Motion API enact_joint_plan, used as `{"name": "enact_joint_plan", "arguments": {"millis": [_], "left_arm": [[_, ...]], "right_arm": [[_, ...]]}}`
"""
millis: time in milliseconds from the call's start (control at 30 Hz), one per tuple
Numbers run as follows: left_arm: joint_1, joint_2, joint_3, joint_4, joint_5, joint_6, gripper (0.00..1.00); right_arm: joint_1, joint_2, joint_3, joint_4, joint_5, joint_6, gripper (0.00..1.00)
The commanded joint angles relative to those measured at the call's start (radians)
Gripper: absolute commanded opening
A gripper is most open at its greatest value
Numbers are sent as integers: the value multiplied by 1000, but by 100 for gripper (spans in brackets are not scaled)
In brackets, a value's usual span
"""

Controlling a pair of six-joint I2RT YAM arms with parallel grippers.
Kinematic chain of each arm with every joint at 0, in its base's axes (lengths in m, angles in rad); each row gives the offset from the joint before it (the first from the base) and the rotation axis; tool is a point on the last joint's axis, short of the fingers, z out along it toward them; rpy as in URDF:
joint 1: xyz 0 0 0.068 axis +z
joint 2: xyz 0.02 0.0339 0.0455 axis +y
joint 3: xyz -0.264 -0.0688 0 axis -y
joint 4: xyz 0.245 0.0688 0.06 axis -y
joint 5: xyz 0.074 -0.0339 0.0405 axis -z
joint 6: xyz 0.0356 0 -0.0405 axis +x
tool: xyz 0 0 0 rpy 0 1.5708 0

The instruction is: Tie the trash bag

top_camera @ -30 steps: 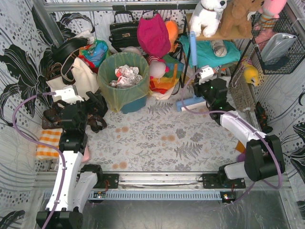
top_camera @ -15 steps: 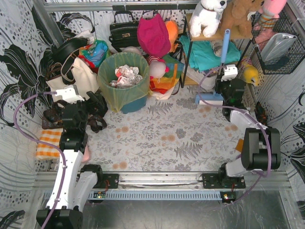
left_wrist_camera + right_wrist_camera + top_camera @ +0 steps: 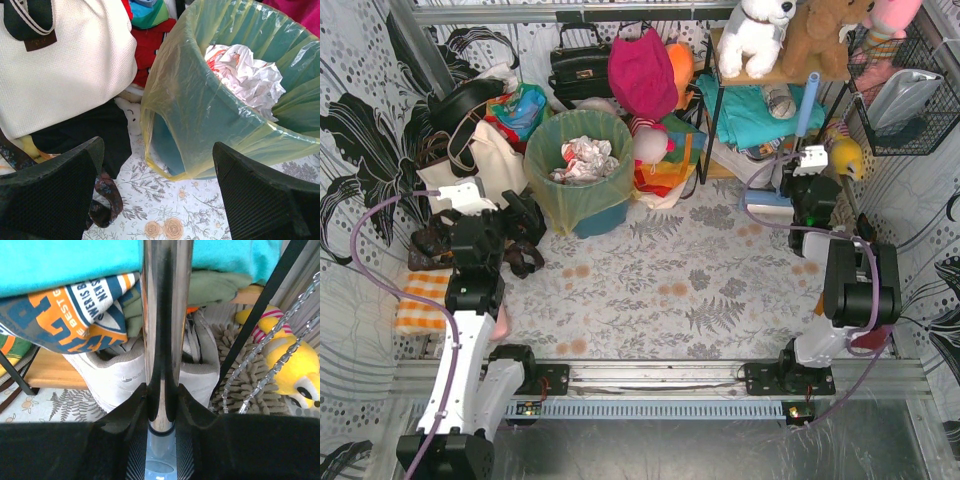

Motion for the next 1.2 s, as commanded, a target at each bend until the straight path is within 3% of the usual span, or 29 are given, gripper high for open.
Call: {"name": "enact_joint_plan", "arguments": {"millis": [0, 100, 300, 733, 867, 1000, 1167], "left_arm": [[8, 11, 2, 49, 3, -3, 98], [9, 16, 2, 49, 1, -1, 98], [9, 31, 10, 33, -3, -4, 98], [10, 25, 19, 19, -24, -4, 98], [10, 27, 40, -9, 7, 4, 98], [8, 25, 73, -80, -57, -34, 98], [8, 67, 179, -213, -61, -92, 98]], "right_arm": [[-10, 37, -13, 262, -59, 28, 2], [-10, 71, -27, 312, -84, 41, 10], [-10, 78, -49, 349, -53, 62, 43], [-10, -211, -90, 70, 62, 52, 80], [-9, -342, -108, -116, 32, 139, 83], [-2, -449, -74, -376, -31, 354, 82], [43, -468, 50, -608, -105, 527, 81]]}}
